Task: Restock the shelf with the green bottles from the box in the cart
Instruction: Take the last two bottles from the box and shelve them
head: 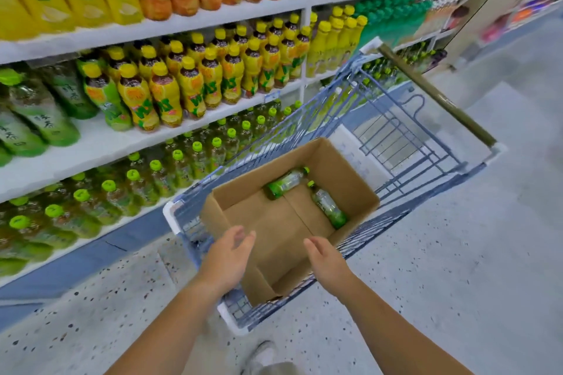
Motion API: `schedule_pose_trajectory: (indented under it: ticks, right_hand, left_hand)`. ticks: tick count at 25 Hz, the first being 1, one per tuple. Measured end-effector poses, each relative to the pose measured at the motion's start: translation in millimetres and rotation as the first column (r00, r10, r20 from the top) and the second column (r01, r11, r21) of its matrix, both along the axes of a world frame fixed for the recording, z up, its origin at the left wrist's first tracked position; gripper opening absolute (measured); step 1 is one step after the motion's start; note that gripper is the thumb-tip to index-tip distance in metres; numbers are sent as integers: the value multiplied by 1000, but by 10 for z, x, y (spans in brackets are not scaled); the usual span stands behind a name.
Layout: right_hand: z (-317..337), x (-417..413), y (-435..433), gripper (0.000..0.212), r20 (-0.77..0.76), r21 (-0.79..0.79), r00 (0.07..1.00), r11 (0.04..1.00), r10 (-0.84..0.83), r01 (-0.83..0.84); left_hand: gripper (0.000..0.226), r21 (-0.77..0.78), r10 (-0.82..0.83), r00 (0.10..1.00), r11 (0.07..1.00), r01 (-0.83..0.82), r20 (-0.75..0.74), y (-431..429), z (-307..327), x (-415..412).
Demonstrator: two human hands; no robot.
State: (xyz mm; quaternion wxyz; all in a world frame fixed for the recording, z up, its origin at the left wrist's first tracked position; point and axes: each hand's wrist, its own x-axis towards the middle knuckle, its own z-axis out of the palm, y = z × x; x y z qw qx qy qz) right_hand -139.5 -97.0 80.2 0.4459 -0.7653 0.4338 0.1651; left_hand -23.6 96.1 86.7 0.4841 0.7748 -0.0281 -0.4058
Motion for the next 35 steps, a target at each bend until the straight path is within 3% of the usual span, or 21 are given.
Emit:
schedule_pose_trajectory:
  ticks: [5, 10, 14, 19, 23, 27, 30, 33, 35]
  right_hand:
    - [-416, 207, -519, 56, -84, -28, 996, 999, -26, 24]
    - [-915, 643, -1134, 54, -131, -111, 991, 994, -8, -7]
    - [-1468, 902, -1655, 52, -208, -166, 977, 983, 39, -74]
    - [-2157, 1020, -2179, 53, -351, -187, 933, 971, 78, -151]
    - [-2585, 1157, -2532, 50, -418, -255, 901, 936, 119, -242]
    - [-2891, 1219, -2748, 54, -442, -285, 895, 939, 50, -193]
    - [-3055, 1215, -2822, 56, -490, -305, 866, 910, 102, -280]
    - [-3155, 1229, -2881, 60, -532, -319, 833, 875, 153, -364]
    - [-3181, 1252, -2913, 65, -537, -320, 830, 873, 152, -367]
  left_hand:
    - [57, 72, -103, 993, 992, 106, -52, -590, -512, 312]
    - [61, 203, -345, 939, 919, 337, 5, -1353, -1195, 878]
    - [57, 374, -584, 800, 779, 503, 139, -1900, -1746, 1231]
    - [36, 552, -749, 575, 647, 527, 329, -2501, -2412, 1493]
    - [55, 682, -823, 477, 541, 492, 308, -2902, -2859, 1617]
    - [46, 706, -751, 559, 605, 368, 351, -3110, -3031, 1593]
    - [47, 666, -713, 585, 655, 357, 388, -3181, -3155, 1482]
    - [55, 579, -619, 725, 723, 376, 302, -3302, -3243, 1489]
    - [50, 565, -606, 753, 726, 392, 257, -3402, -3306, 1549]
